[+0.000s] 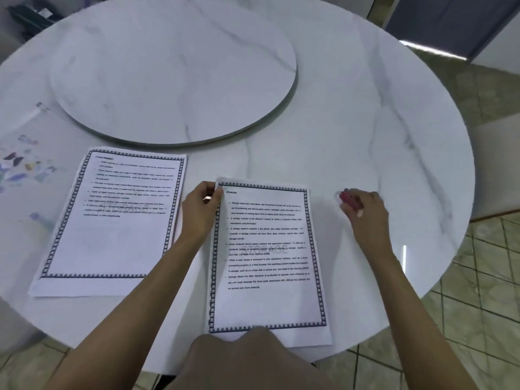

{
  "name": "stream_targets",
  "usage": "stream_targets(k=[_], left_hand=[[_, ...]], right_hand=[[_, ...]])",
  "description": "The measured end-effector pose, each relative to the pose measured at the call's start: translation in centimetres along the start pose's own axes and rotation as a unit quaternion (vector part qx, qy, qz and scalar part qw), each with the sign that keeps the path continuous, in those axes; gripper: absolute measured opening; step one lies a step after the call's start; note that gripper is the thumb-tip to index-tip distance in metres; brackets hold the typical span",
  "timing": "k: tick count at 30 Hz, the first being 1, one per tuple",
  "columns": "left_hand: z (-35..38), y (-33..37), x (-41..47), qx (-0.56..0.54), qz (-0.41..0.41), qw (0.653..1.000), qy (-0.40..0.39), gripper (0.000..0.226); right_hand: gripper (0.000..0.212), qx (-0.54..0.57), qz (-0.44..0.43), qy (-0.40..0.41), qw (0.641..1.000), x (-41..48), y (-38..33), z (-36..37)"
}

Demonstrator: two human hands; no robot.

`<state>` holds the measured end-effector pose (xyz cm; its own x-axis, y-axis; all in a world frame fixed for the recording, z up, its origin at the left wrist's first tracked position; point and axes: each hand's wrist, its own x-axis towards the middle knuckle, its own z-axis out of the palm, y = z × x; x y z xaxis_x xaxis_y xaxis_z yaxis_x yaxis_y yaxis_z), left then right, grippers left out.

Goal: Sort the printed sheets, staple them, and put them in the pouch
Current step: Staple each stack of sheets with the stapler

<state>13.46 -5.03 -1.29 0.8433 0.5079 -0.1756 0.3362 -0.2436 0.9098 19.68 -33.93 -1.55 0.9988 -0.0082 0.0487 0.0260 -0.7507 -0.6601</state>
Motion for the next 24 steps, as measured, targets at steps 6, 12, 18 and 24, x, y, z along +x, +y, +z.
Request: stream_targets(k=[6,12,18,24], left_hand=[[0.2,-0.8,-0.5,0.001,-0.015,1.0,-0.013,0.012],[0.3,-1.3,-0.8,-0.008,-0.011,1.0,0.025,0.018],[0.5,-1.4,-1.5,-0.043,0.014,0.997,0.055,0.008],[0.2,-0.6,-2.1,-0.052,0.055,0.994,0.074,0.005]], right_hand=[[0.069,-0.144,0.06,-0.088,0.984,3.4,2.3,0.3],[0.04,-0.164,0.068,-0.121,0.977,3.9,2.0,0.5],[0.029,0.119,0.034,-0.152,0.981,2.2,-1.3,1.7],[0.028,0.369,-0.001,-0.156,0.916,0.2,-7.3,4.0]])
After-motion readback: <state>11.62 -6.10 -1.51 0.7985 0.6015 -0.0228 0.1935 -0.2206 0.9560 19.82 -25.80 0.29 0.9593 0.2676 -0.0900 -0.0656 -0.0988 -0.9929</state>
